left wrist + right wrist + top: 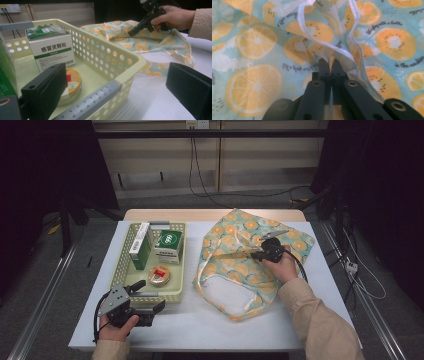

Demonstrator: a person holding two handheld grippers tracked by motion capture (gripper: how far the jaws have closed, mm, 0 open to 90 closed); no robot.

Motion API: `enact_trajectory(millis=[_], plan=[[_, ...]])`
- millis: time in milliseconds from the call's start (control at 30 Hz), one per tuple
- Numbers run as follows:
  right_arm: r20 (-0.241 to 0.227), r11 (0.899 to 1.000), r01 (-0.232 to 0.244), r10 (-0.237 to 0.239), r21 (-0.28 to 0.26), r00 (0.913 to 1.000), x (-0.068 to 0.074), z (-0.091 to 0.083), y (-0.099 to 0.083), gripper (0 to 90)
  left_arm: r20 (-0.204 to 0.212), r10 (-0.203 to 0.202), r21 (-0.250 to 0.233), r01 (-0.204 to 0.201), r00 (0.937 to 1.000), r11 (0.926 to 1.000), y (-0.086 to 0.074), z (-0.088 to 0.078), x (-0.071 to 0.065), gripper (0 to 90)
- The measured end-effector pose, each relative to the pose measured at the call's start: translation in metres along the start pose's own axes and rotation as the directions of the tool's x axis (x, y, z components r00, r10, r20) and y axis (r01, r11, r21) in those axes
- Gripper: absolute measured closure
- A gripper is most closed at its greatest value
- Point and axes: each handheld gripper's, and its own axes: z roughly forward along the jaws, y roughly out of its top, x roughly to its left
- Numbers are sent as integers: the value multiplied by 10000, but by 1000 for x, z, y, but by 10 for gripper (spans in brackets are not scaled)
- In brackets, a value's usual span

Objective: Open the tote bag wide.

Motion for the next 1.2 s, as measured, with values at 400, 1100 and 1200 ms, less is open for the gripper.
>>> enact_trajectory(millis=[400, 1100, 1200], plan=[[186, 9954, -394, 412, -868, 9990, -18, -45, 30, 900, -15, 43, -41, -43, 10000, 10000, 3, 0, 0, 34], [594, 9891, -208, 298, -1455, 9978, -27, -81, 76, 900, 284, -29, -107, 33, 9996, 9999, 20, 3, -4, 34], [724, 9894, -434, 539, -1385, 9959, -35, -78, 77, 900, 369, 13, -30, -12, 9993, 10000, 23, 4, -5, 34]])
